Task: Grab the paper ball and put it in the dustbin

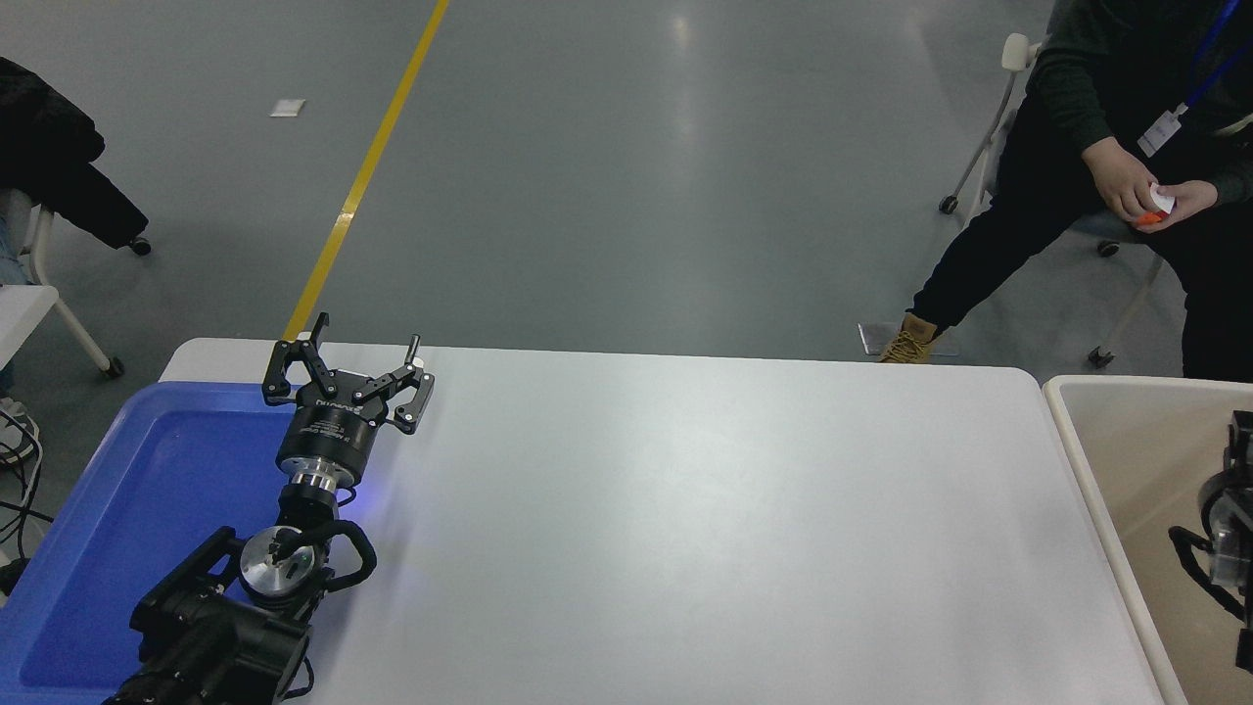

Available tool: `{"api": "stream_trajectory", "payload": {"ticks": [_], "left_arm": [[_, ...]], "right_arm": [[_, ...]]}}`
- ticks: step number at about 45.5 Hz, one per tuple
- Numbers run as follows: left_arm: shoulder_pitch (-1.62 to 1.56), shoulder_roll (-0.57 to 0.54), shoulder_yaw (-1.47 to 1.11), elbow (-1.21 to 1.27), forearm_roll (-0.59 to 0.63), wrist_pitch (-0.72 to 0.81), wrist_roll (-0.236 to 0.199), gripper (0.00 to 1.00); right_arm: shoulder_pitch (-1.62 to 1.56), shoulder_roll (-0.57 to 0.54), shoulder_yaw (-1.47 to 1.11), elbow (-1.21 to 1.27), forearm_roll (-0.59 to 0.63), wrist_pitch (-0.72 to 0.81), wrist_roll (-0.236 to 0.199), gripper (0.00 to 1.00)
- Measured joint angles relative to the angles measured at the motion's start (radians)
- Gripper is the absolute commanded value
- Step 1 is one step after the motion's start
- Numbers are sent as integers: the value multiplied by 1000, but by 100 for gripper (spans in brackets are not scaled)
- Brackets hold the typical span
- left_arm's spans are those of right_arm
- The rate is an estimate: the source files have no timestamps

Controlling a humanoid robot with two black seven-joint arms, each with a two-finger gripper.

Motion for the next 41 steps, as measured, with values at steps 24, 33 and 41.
{"api": "stream_trajectory", "payload": {"ticks": [24,33,41], "left_arm": [[0,0,0,0,0,0,0,99],[0,0,0,0,0,0,0,99],[0,0,0,0,0,0,0,99]], "right_arm": [[159,-98,66,406,-3,-2,4,100],[158,-75,250,566,-3,-3,5,100],[134,-14,408,631,5,10,8,100]]}}
